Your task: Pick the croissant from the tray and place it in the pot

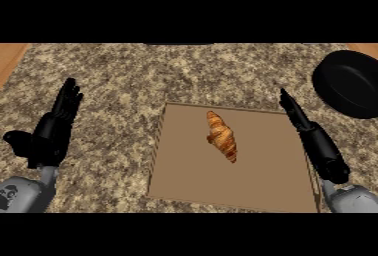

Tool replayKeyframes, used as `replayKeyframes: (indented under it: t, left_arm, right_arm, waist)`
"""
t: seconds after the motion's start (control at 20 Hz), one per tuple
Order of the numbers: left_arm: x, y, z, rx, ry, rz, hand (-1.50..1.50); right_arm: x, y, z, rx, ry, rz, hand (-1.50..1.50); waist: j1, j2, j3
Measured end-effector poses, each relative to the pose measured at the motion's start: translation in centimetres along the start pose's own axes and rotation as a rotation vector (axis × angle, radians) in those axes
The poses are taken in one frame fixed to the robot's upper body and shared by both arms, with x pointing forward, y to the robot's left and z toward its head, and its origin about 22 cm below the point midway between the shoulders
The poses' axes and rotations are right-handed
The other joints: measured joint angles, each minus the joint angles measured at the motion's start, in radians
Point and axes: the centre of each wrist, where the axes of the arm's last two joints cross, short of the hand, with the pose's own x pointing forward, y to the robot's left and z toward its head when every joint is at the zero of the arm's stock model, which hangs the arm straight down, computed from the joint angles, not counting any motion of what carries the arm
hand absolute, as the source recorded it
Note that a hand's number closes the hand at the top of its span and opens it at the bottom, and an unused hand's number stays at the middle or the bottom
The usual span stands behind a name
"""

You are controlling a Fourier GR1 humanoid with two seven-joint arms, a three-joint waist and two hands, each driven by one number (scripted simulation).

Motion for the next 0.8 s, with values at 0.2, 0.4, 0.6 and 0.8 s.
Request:
replayKeyframes:
  t: [0.2, 0.4, 0.6, 0.8]
  left_arm:
    - [1.5, -0.8, -1.0, -0.018, -0.067, 0.035, 0.00]
    - [2.9, -2.2, -1.7, -0.054, -0.122, 0.096, 0.00]
    - [4.0, -3.2, -2.3, -0.074, -0.149, 0.144, 0.00]
    - [4.8, -3.6, -2.9, -0.073, -0.152, 0.169, 0.00]
  right_arm:
    - [3.0, -0.3, -3.5, 0.200, -0.136, -0.115, 1.50]
    - [6.8, -1.9, -6.7, 0.376, -0.329, -0.029, -1.50]
    - [7.1, -5.3, -9.3, 0.469, -0.437, 0.017, -1.50]
    - [7.1, -7.4, -10.8, 0.587, -0.568, 0.024, -1.50]
  waist:
    - [0.049, 0.019, 0.004]
    - [0.105, 0.034, 0.004]
    - [0.118, 0.051, 0.008]
    - [0.115, 0.054, 0.010]
